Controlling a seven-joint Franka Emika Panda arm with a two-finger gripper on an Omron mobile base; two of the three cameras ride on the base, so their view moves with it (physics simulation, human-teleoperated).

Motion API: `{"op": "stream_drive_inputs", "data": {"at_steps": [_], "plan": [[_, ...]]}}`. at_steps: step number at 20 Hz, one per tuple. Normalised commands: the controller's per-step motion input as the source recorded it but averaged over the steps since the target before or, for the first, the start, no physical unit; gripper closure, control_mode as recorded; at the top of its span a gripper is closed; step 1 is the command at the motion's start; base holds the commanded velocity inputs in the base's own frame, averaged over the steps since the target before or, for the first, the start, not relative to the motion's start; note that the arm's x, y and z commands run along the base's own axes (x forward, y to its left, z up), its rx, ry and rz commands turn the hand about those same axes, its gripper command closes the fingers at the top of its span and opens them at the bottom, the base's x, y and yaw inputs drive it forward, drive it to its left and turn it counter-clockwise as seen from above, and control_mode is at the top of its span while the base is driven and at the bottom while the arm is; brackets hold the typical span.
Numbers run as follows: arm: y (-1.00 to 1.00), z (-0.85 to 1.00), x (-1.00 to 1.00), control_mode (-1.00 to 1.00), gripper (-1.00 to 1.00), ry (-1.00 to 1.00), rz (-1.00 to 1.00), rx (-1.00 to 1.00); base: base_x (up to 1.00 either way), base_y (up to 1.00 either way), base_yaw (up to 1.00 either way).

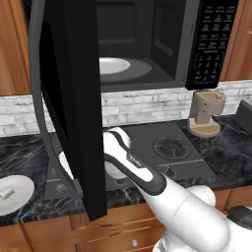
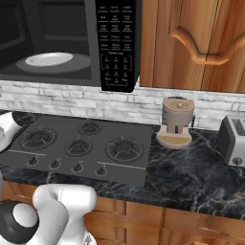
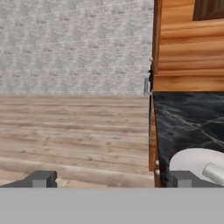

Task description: Pick the marshmallow from the counter and place it in the microwave. Then turn on the microwave.

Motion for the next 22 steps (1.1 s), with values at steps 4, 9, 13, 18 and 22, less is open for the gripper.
{"op": "stream_drive_inputs", "data": {"at_steps": [4,9,13,18,22], "plan": [[0.29,-0.29,0.27,-1.00,-1.00,0.00,0.00,0.00,0.00,0.00,0.00],[0.34,-0.24,0.32,-1.00,-1.00,0.00,0.00,0.00,0.00,0.00,0.00],[0.39,-0.26,0.30,-1.00,-1.00,0.00,0.00,0.00,0.00,0.00,0.00],[0.29,-0.17,0.20,-1.00,-1.00,0.00,0.00,-0.04,0.00,0.00,0.00],[0.25,-0.21,0.20,-1.00,-1.00,0.00,0.00,-0.06,0.00,0.00,0.00]]}}
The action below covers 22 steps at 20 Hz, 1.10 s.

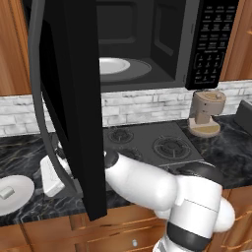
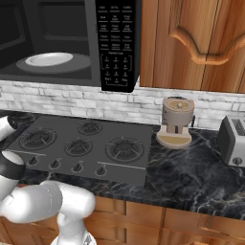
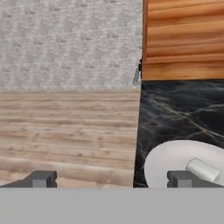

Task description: Pick the marshmallow from the counter and place it in the microwave. Then turn on the microwave.

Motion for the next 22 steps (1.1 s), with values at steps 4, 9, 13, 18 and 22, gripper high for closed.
{"op": "stream_drive_inputs", "data": {"at_steps": [4,9,13,18,22], "plan": [[0.28,-0.24,0.21,-1.00,-1.00,-0.01,0.00,-0.05,0.00,0.00,0.00],[0.19,-0.29,0.18,-1.00,-1.00,-0.01,0.00,-0.03,0.00,0.00,0.00],[0.04,-0.25,0.21,-1.00,-1.00,0.00,0.00,-0.01,0.00,0.00,0.00],[0.15,-0.26,0.24,-1.00,-1.00,0.00,0.00,0.00,0.00,0.00,0.00],[0.29,-0.34,0.24,-1.00,-1.00,0.00,0.02,0.00,0.00,0.00,0.00]]}}
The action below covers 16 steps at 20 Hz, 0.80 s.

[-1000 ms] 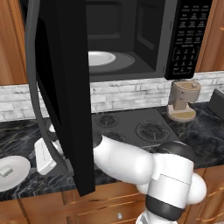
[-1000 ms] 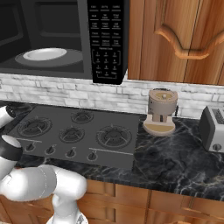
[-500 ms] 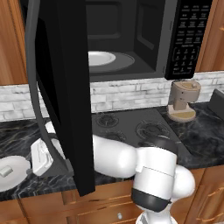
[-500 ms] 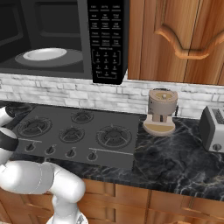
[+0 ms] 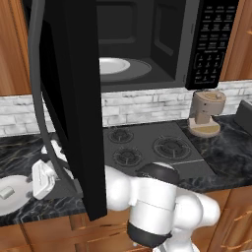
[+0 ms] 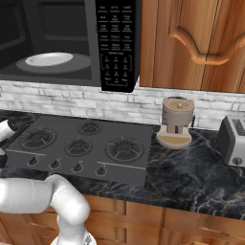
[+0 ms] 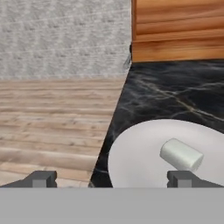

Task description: Pick the marshmallow from the counter and place it in the microwave. Then turn on the microwave.

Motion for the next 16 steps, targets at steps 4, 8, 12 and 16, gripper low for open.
{"op": "stream_drive_inputs", "data": {"at_steps": [4,8,12,16], "plan": [[0.26,-0.24,0.25,-1.00,-1.00,0.00,0.03,0.00,0.00,0.00,0.00],[0.23,-0.23,0.18,-1.00,-1.00,0.00,0.03,0.00,0.00,0.00,0.00],[0.29,-0.31,0.12,-1.00,-1.00,0.00,0.04,0.00,0.00,0.00,0.00],[0.36,-0.25,0.05,-1.00,-1.00,0.00,0.06,0.00,0.00,0.00,0.00]]}}
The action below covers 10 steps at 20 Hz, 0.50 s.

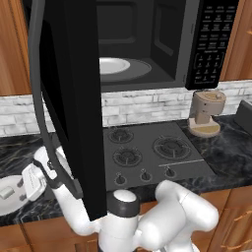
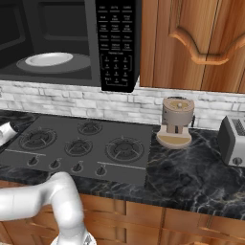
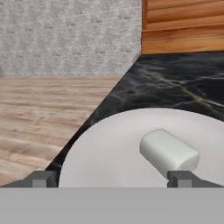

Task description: Pick the marshmallow from the counter and place it in the microwave. Then turn on the microwave.

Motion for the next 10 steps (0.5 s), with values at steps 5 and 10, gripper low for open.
{"op": "stream_drive_inputs", "data": {"at_steps": [5,10], "plan": [[0.37,-0.09,0.08,-1.00,-1.00,0.00,0.04,0.00,0.00,0.00,0.00],[0.30,0.00,0.17,-1.00,-1.00,-0.01,0.00,0.00,0.00,0.00,0.00]]}}
